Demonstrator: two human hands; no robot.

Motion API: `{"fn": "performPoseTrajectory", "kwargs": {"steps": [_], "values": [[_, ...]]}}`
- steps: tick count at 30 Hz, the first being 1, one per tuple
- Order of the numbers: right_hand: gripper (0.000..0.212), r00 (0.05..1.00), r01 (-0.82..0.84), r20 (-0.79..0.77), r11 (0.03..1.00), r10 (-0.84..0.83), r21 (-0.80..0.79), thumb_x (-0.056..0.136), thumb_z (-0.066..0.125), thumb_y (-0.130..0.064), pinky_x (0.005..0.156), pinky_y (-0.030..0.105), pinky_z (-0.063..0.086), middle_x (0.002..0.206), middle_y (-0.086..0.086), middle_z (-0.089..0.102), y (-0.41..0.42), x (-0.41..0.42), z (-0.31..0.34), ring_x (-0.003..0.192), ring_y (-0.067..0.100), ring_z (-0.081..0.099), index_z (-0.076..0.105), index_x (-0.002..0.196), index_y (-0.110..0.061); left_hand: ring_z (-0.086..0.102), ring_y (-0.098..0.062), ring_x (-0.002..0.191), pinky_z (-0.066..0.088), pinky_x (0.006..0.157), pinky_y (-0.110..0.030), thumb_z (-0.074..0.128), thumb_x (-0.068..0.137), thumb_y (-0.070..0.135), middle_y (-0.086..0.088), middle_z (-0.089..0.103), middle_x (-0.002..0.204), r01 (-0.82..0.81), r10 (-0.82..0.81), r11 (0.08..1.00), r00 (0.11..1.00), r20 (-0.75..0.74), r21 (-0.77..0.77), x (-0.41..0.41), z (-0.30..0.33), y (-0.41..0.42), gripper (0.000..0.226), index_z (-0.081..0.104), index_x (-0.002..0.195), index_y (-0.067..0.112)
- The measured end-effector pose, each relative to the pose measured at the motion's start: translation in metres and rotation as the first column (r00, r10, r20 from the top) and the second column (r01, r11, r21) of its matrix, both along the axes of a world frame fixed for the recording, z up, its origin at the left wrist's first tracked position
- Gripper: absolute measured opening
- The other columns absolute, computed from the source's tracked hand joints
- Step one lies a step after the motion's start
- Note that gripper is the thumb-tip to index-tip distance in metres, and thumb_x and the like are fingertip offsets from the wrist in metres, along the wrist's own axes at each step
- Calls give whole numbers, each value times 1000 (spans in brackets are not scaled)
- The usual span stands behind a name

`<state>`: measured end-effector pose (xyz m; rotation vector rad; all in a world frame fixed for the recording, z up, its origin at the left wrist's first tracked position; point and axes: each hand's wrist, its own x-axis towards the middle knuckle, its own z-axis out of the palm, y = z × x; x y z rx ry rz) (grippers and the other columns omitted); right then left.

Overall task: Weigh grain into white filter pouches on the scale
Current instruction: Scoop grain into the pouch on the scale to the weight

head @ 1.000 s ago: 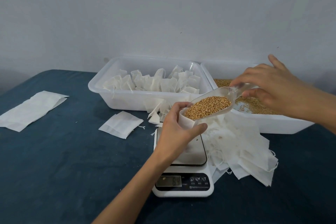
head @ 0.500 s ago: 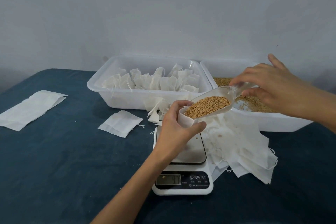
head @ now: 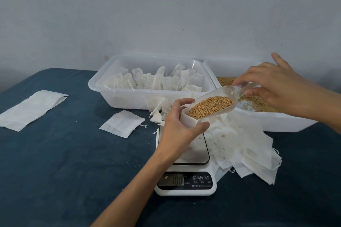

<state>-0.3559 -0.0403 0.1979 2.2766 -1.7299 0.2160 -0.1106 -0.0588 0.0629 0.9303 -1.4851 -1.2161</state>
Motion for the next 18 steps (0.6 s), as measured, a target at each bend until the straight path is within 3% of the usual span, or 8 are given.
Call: {"fn": "performPoseTrajectory", "kwargs": {"steps": [18], "values": [[29, 1000, -4, -3, 1000, 4, -6, 96, 63, -21, 123, 48, -6, 108, -10, 64, 0, 0, 0, 122, 21, 52, 65, 123, -32, 68, -14, 117, 55, 104, -46, 86, 72, 26, 7, 73, 121, 2, -2, 1000, 1000, -4, 2, 0, 0, 0, 63, 57, 127, 37]]}}
